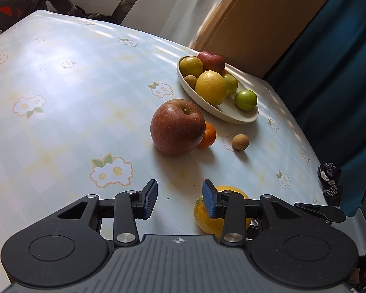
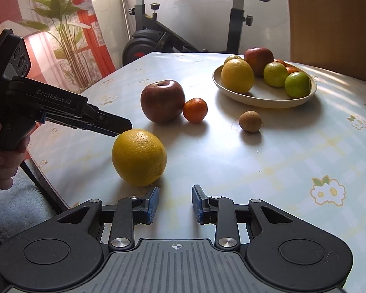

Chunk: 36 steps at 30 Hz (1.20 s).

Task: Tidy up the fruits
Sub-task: 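Move both grippers to the large yellow grapefruit on the table, then close both grippers around the yellow grapefruit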

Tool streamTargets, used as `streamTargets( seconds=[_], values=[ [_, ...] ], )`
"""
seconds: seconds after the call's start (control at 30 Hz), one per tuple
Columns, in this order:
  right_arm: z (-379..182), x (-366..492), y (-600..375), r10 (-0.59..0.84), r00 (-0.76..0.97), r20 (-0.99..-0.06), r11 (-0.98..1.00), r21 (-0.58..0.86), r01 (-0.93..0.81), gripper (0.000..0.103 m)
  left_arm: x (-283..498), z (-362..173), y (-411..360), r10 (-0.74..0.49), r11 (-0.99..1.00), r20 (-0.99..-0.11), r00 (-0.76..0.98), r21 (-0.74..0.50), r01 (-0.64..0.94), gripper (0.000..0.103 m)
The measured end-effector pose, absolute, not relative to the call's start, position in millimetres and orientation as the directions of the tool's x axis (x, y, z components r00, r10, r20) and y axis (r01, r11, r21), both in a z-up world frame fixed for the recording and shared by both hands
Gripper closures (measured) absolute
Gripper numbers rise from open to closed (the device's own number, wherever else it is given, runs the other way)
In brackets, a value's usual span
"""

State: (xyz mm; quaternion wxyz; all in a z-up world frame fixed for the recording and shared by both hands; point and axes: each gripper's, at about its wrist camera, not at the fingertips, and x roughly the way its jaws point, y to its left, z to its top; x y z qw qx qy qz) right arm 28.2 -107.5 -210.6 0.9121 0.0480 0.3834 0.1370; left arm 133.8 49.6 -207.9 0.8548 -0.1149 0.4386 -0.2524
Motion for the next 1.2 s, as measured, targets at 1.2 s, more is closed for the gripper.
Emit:
streamTargets(
  seconds=[1.2],
  values=[
    [-204, 42, -104, 0.274, 0.648, -0.710, 0.951, 0.102, -0.291, 0.067, 153, -206, 12, -0.571, 0.820, -0.676, 0.466, -0.443, 0.361, 0.061]
  ],
)
